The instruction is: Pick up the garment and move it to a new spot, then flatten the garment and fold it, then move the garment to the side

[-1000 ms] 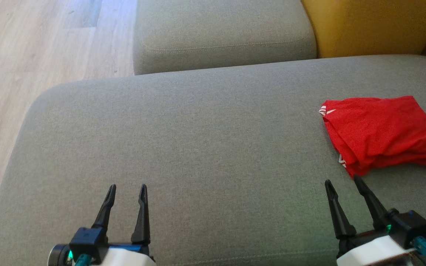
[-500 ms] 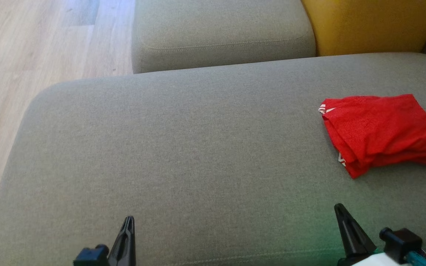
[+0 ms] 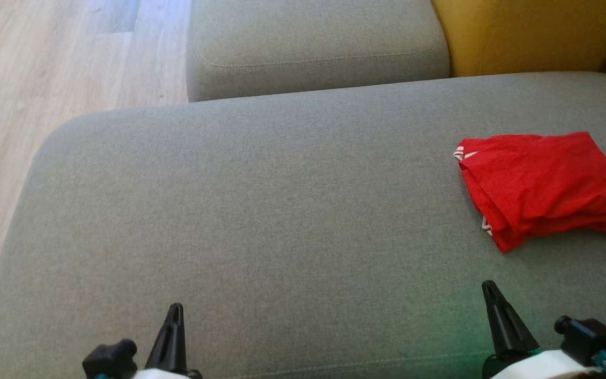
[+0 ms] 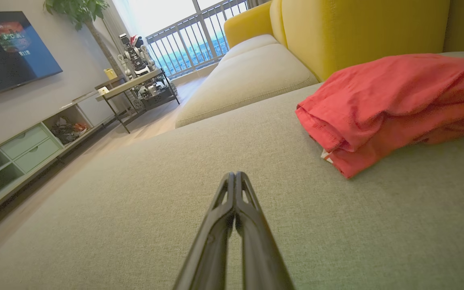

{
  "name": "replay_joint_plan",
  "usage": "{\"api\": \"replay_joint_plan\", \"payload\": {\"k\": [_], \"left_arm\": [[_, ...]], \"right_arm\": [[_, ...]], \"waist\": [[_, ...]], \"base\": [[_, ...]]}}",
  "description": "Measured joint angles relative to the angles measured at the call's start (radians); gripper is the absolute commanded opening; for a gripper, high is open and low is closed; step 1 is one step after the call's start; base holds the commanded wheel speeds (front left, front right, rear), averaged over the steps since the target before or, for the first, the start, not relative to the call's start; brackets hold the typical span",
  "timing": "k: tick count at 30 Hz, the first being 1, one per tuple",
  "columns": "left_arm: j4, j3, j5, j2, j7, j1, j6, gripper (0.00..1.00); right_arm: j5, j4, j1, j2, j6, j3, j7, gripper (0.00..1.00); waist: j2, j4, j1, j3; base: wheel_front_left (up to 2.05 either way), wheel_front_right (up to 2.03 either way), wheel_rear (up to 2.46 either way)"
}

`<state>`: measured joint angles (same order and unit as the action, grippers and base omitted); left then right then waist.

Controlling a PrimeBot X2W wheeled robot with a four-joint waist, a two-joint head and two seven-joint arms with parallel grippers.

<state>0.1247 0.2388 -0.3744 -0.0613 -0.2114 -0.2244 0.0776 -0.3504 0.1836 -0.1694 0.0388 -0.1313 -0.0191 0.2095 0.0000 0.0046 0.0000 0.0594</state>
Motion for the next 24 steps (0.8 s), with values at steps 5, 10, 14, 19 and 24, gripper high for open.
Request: {"api": "replay_joint_plan", "payload": {"k": [5, 10, 14, 19, 24], "left_arm": [[0.007, -0.011, -0.061, -0.001, 0.017, 0.015, -0.011, 0.00], [0.013, -0.024, -0.122, -0.002, 0.026, 0.029, -0.017, 0.00], [0.020, -0.029, -0.171, -0.003, 0.035, 0.033, -0.026, 0.00], [0.027, -0.038, -0.232, -0.004, 0.045, 0.050, -0.035, 0.00], [0.033, -0.053, -0.291, -0.004, 0.060, 0.061, -0.044, 0.00]], "right_arm": [[-0.062, 0.005, 0.001, 0.001, 0.000, 0.000, -0.012, 0.00], [-0.123, 0.010, 0.016, 0.002, 0.000, -0.001, -0.025, 0.00], [-0.173, 0.011, 0.024, 0.003, 0.000, -0.002, -0.034, 0.00], [-0.234, 0.016, 0.032, 0.004, 0.000, -0.005, -0.046, 0.00], [-0.295, 0.017, 0.043, 0.005, 0.000, -0.007, -0.061, 0.00]], "waist": [[0.0000, 0.000, 0.0000, -0.003], [0.0000, 0.000, 0.0000, -0.006], [0.0000, -0.001, 0.0000, -0.008], [0.0000, -0.001, 0.0000, -0.011], [0.0000, -0.001, 0.0000, -0.014]], "base": [[0.00, 0.00, 0.00], [0.00, 0.00, 0.00], [0.00, 0.00, 0.00], [0.00, 0.00, 0.00], [0.00, 0.00, 0.00]]}}
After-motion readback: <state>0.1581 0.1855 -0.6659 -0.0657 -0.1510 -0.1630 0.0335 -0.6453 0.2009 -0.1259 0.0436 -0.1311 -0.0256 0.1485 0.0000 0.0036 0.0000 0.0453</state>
